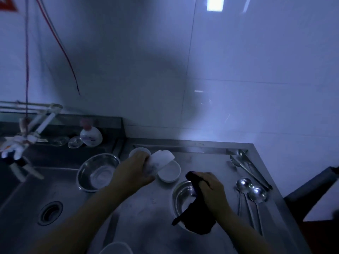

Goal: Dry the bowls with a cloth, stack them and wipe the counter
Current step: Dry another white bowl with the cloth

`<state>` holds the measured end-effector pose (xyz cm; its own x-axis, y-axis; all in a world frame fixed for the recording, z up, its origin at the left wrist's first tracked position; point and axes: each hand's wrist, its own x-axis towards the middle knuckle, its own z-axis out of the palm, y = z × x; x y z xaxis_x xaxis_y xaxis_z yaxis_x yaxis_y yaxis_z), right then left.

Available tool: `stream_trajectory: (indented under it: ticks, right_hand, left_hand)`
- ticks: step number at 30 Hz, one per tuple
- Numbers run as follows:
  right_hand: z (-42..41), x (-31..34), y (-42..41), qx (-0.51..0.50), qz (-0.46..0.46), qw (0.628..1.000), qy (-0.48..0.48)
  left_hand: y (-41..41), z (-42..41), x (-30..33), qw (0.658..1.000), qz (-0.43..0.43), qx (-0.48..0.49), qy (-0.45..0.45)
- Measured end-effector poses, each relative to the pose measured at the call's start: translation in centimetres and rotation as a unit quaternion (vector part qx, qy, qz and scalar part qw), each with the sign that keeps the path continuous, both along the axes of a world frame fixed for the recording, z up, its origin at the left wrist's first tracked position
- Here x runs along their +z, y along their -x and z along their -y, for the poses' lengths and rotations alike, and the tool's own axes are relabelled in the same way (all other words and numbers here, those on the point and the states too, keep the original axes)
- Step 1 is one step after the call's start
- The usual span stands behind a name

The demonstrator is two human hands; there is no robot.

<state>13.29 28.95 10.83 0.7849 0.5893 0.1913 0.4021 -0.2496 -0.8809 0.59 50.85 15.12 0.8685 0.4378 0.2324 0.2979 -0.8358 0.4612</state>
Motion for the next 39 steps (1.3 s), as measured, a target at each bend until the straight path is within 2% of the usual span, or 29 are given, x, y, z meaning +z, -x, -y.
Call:
stream_trajectory:
  ticks: [4,7,9,12,14,16,17,19,23,26,29,33,36,37,39]
  right_hand:
    - [-0.8,3.5,1.4,-0.005,0.043,0.998,-0.044]
    - [-2.0,6.5,2.5,-0.038,0.091,0.991,-0.089]
    - [-2.8,8.7,3.2,-0.051,0.183,0.972,-0.137]
    - [-4.3,11.6,3.9,-0.054,0.35,0.921,-0.163]
    - [-5.1,12.8,4.4,-0.045,0.457,0.881,-0.116]
    - [-5.4,13.1,5.0,-0.042,0.551,0.833,-0.028]
    - [-5.4,13.0,5.4,-0.037,0.566,0.824,0.001]
    - [-5.2,12.6,6.4,-0.03,0.549,0.835,0.009]
    - [-5.6,11.5,9.3,-0.026,0.482,0.874,-0.06]
    - [-6.1,11.0,10.3,-0.038,0.473,0.873,-0.111]
    - [-5.3,10.8,9.4,-0.021,0.542,0.836,-0.088]
    - [-2.7,12.0,6.4,0.037,0.686,0.725,-0.05]
    - [-0.6,13.6,4.0,0.097,0.766,0.636,-0.011]
    - [-0.2,13.8,3.7,0.109,0.773,0.625,-0.003]
    - [-0.4,13.8,4.0,0.09,0.765,0.637,-0.008]
  left_hand:
    - [1.0,0.6,3.9,0.993,0.059,-0.042,-0.091]
    - [1.4,0.8,6.1,0.99,0.111,-0.024,-0.088]
    - [1.4,1.1,7.4,0.989,0.144,-0.001,-0.032]
    - [1.5,2.0,8.8,0.971,0.211,-0.001,0.115]
    - [1.7,2.8,9.5,0.951,0.246,-0.013,0.184]
    - [2.0,3.6,10.3,0.933,0.27,-0.015,0.239]
    - [2.1,3.9,10.7,0.924,0.283,-0.009,0.257]
    - [2.4,4.5,11.0,0.906,0.301,0.008,0.298]
    - [2.5,6.0,11.1,0.871,0.299,0.004,0.391]
    - [2.3,7.0,11.7,0.85,0.298,0.002,0.435]
    - [2.3,6.7,11.9,0.862,0.288,-0.019,0.417]
    - [2.8,5.4,11.9,0.898,0.251,-0.073,0.353]
    - [2.9,4.2,13.0,0.938,0.126,-0.139,0.292]
    - [2.7,3.9,13.5,0.948,0.089,-0.155,0.263]
    - [2.2,3.8,14.3,0.96,0.087,-0.154,0.217]
